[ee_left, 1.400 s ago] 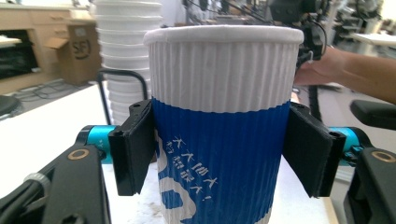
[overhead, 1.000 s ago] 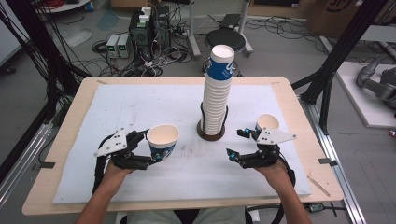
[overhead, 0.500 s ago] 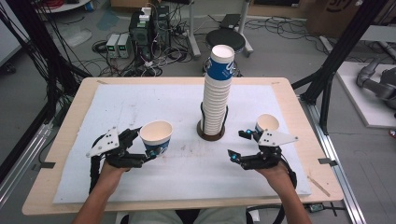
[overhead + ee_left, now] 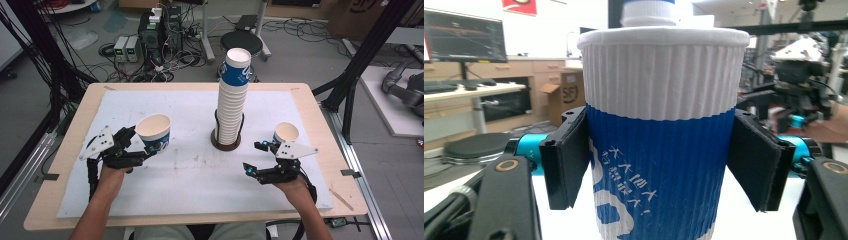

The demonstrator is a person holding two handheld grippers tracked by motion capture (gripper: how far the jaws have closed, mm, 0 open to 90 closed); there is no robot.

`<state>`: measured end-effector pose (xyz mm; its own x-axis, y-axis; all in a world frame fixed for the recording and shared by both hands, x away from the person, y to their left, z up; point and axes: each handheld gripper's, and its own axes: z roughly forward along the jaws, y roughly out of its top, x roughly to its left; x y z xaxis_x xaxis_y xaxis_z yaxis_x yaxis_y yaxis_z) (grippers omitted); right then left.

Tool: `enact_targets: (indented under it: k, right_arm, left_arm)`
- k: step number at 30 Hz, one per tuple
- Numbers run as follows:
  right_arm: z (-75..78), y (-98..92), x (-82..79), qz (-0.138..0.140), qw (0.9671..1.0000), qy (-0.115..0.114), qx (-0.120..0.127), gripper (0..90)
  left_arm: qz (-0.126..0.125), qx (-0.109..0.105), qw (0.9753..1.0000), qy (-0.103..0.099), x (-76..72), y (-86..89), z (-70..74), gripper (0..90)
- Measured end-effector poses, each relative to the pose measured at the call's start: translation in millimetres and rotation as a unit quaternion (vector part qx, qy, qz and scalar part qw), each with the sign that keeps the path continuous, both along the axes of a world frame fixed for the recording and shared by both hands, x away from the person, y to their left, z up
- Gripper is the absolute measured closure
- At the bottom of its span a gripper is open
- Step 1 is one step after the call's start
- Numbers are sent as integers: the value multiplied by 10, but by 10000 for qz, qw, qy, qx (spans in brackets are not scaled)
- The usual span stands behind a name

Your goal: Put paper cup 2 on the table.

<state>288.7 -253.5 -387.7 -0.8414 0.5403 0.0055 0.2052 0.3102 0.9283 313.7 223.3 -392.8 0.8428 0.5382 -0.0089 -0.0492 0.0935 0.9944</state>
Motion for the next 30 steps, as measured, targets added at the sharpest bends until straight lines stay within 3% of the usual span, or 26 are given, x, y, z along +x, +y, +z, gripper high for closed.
enact_targets:
  k: [7,14,20,25,28,30]
  right_arm:
    - [-10,12,9,3,10000,21,-5,197]
    - [-21,3,12,-9,10000,14,5,197]
    - [-30,1,13,-15,10000,34,4,198]
    - [-34,-4,12,-27,10000,49,14,197]
    - [-37,-11,9,-40,10000,65,-4,197]
    - [-39,-15,8,-37,10000,66,8,197]
  left_arm:
    - [443,127,9989,67,158,171,-21,300]
    - [821,208,9959,315,358,303,-121,300]
    - [1052,322,9921,603,497,353,-240,298]
    - [1150,502,9870,1003,638,334,-405,298]
    - [1245,597,9826,1245,697,304,-491,295]
    - [1240,634,9819,1287,704,300,-503,295]
